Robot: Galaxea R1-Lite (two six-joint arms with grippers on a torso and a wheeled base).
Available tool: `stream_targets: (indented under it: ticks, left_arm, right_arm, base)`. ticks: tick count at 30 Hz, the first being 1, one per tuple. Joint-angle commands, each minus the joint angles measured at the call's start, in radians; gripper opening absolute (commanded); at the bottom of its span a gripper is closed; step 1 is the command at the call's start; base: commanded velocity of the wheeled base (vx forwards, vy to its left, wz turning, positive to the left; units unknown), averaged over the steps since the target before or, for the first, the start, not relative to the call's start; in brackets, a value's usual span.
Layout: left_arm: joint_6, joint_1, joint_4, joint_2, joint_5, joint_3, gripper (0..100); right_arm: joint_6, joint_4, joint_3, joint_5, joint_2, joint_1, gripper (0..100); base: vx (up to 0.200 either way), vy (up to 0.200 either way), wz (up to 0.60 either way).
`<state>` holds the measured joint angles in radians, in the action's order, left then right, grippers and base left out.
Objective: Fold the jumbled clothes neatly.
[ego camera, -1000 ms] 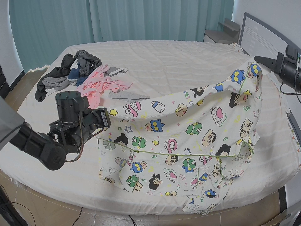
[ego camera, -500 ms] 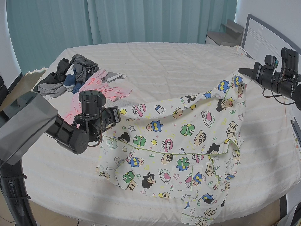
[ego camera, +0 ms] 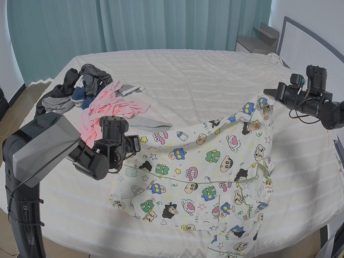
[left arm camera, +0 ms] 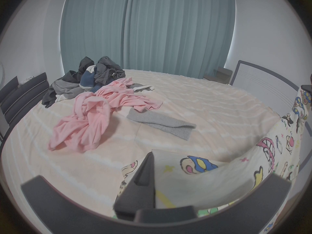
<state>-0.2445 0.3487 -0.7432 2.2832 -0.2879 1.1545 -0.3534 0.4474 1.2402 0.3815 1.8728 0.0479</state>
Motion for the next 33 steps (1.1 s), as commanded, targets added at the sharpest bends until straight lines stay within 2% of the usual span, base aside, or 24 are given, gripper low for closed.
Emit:
stream_targets:
  ticks: [1,13,19,29,30,33]
  left_arm:
    - [0.004,0.001,0.001,0.065,-0.001,0.06,0]
    - [0.007,0.001,0.027,0.156,0.001,0.137,0]
    - [0.002,-0.002,0.033,0.217,-0.005,0.212,0]
    - [-0.007,-0.007,0.074,0.288,-0.011,0.343,0]
    - [-0.013,-0.007,0.074,0.292,-0.011,0.364,100]
    - [-0.073,-0.007,0.074,0.305,-0.014,0.435,100]
  right_arm:
    - [0.002,0.02,0.019,0.002,0.063,-0.005,0]
    - [0.022,0.093,0.041,-0.032,0.209,-0.008,0]
    - [0.03,0.203,0.067,-0.041,0.31,-0.003,0]
    - [0.039,0.208,0.165,-0.078,0.44,0.001,0]
    - [0.04,0.208,0.173,-0.085,0.45,0.001,100]
    - [0.04,0.211,0.196,-0.095,0.479,0.001,100]
  base:
    - [0.0,0.0,0.0]
    - [0.0,0.0,0.0]
    - [0.0,0.0,0.0]
    - [0.0,0.0,0.0]
    - [0.0,0.0,0.0]
    - [0.0,0.0,0.0]
